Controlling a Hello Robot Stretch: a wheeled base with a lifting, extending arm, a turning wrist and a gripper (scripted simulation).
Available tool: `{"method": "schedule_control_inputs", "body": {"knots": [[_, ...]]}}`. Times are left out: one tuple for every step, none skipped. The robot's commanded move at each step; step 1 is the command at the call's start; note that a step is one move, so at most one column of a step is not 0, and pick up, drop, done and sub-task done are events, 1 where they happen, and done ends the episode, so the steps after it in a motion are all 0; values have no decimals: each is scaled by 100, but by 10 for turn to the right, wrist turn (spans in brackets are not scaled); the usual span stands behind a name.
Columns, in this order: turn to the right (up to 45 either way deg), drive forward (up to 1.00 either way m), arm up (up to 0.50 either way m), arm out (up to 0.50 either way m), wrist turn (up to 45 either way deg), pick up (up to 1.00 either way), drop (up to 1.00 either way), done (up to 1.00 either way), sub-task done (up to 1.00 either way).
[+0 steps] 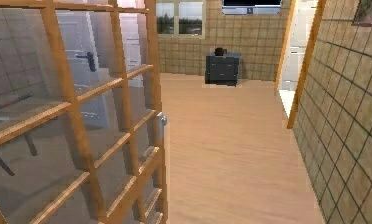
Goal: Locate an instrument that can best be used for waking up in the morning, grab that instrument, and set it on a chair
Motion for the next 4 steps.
{"method": "schedule_control_inputs", "body": {"knots": [[180, 0, 0, 0, 0, 0, 0, 0, 0], [30, 0, 0, 0, 0, 0, 0, 0, 0], [0, 45, 0, 0, 0, 0, 0, 0, 0], [0, 100, 0, 0, 0, 0, 0, 0, 0]]}}
